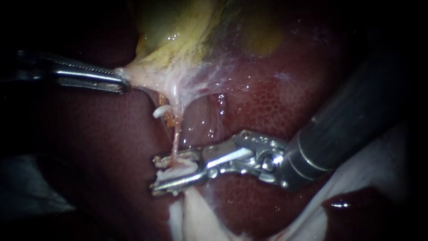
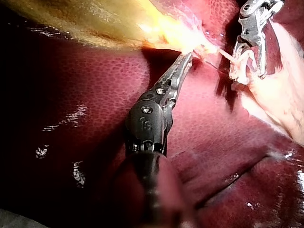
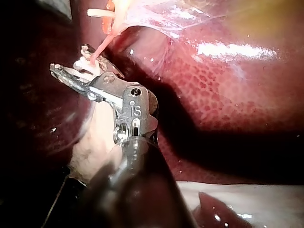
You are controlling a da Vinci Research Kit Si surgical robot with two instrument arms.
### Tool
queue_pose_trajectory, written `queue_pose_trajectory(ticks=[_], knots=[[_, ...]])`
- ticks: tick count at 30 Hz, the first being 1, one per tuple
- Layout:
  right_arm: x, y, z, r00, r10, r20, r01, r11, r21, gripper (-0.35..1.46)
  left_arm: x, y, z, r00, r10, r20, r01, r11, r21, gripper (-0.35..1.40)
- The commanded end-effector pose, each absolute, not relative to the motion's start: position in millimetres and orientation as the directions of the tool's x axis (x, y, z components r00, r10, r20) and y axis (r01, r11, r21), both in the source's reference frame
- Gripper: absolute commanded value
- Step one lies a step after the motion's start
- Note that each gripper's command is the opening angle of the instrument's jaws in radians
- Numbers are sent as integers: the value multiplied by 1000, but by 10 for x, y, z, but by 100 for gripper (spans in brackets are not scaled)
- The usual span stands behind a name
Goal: Clipping second clip right tube
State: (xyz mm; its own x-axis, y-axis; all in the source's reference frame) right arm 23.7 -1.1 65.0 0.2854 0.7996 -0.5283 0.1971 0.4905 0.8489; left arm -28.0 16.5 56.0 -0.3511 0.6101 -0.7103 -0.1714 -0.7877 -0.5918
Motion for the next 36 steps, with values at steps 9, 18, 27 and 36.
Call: queue_pose_trajectory(ticks=[9, 18, 27, 36], knots=[[233, -7, 636, 279, 808, -519, 206, 477, 854, 34, -279, 164, 560, -351, 609, -711, -170, -788, -591, -35], [232, -6, 635, 288, 833, -472, 191, 433, 881, 0, -280, 164, 561, -349, 618, -704, -175, -781, -599, -35], [229, -4, 633, 296, 859, -418, 179, 380, 908, -35, -280, 164, 563, -349, 617, -705, -175, -782, -598, -35], [226, -6, 631, 305, 869, -391, 162, 357, 920, -35, -280, 164, 563, -348, 622, -701, -177, -778, -603, -35]])
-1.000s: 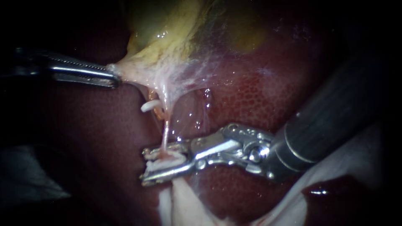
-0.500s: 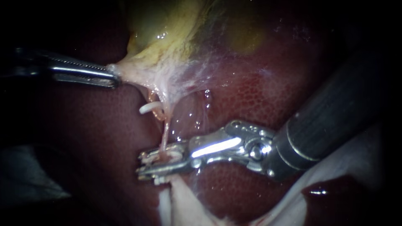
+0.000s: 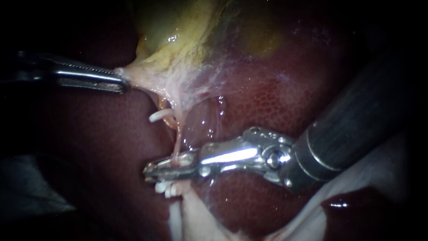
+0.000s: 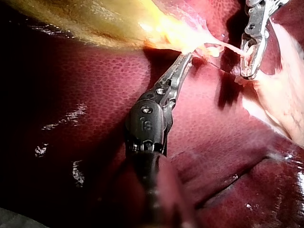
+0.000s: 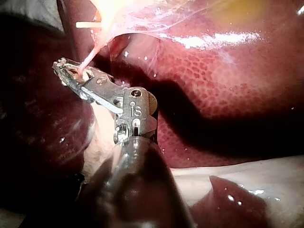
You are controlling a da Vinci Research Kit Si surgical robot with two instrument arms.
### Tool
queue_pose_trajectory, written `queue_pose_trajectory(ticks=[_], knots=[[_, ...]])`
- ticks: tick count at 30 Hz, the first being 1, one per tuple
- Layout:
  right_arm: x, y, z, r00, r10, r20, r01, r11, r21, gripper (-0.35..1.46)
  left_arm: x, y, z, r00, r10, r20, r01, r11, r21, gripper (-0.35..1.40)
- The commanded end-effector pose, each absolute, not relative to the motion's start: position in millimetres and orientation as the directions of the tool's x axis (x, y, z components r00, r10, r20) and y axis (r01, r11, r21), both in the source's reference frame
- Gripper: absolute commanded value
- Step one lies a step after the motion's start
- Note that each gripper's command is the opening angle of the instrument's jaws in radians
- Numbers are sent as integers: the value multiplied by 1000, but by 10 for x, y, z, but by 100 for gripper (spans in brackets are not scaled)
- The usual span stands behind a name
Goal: Clipping second clip right tube
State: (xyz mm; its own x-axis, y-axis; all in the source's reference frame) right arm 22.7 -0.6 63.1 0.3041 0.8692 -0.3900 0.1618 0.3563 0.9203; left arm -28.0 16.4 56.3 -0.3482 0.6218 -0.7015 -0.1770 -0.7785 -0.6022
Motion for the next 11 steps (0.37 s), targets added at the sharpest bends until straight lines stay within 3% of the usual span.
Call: queue_pose_trajectory(ticks=[1, 11], knots=[[226, -6, 631, 305, 871, -385, 160, 352, 922, -35, -280, 164, 563, -348, 622, -701, -177, -778, -602, -35], [226, -7, 632, 306, 870, -386, 160, 353, 922, -35, -280, 163, 564, -348, 622, -701, -177, -778, -602, -35]])
